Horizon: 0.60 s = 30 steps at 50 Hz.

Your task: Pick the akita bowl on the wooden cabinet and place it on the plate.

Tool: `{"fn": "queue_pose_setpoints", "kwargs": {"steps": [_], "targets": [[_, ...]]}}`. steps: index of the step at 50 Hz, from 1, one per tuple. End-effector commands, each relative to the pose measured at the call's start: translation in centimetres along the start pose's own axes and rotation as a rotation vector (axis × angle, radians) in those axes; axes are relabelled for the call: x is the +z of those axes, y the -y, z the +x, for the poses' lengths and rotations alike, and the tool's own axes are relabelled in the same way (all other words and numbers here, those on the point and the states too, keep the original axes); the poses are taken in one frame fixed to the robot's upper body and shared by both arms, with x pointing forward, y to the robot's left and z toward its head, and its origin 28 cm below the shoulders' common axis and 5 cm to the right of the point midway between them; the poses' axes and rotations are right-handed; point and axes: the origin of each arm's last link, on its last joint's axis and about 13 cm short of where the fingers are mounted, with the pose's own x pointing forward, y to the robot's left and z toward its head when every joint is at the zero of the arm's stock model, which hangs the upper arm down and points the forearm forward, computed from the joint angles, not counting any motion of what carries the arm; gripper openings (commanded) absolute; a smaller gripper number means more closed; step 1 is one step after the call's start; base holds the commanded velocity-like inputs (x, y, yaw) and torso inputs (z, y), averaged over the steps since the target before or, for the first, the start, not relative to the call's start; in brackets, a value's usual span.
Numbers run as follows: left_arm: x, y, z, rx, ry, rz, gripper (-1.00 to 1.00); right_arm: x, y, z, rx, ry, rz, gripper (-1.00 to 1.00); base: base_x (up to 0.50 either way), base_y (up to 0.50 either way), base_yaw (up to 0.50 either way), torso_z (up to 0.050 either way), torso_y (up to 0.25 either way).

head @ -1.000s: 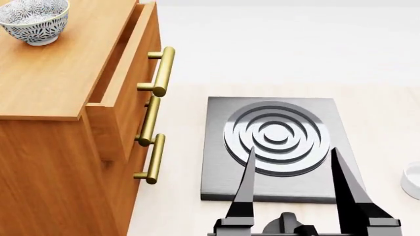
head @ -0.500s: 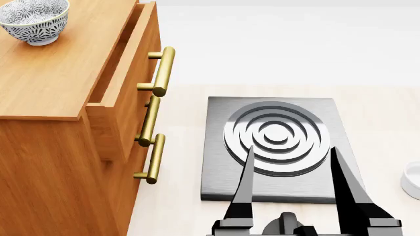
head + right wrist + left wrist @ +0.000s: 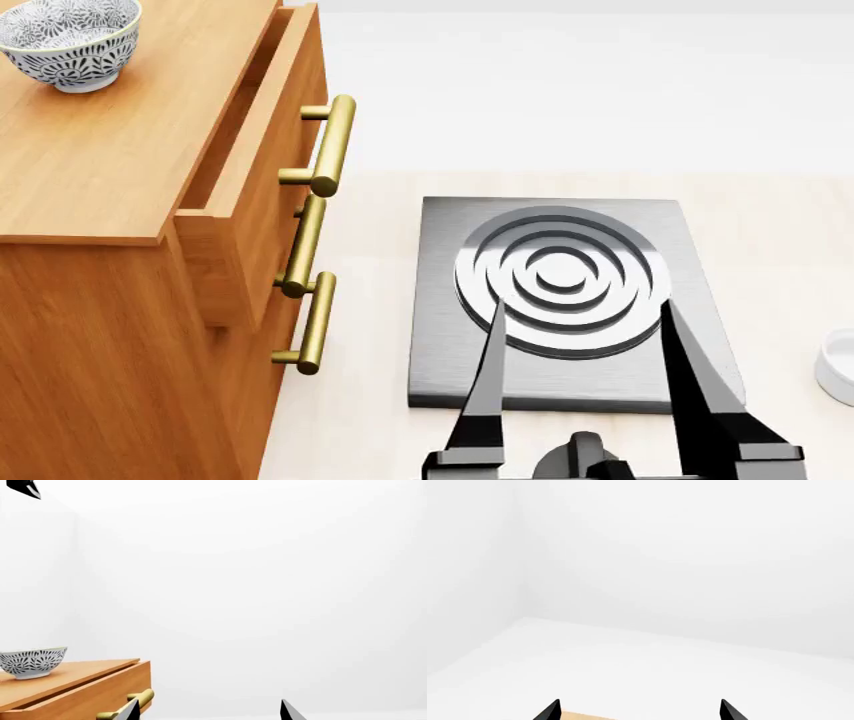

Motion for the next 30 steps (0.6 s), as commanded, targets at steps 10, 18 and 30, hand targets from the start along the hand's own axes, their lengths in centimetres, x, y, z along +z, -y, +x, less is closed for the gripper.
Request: {"fn": "queue_pose_setpoints", "kwargs": {"steps": [10,18,30], "targets": [[0.24,-0.44,-0.11,0.037,0.006,0.005,1.0,0.02,-0.02,-0.02,0.001,0.001,-0.002,1.0,0.0,0.0,0.0,0.0,-0.163],[0.15,-0.41,-0.07,0.026,-0.001,-0.01,1.0,0.06,-0.01,0.02,0.001,0.002,-0.001,1.0,0.0,0.0,0.0,0.0,-0.25],[0.21,-0.43,0.0,0.035,0.013,-0.009,1.0,0.03,-0.04,0.0,0.002,0.001,-0.002,1.0,0.0,0.0,0.0,0.0,-0.231]]}}
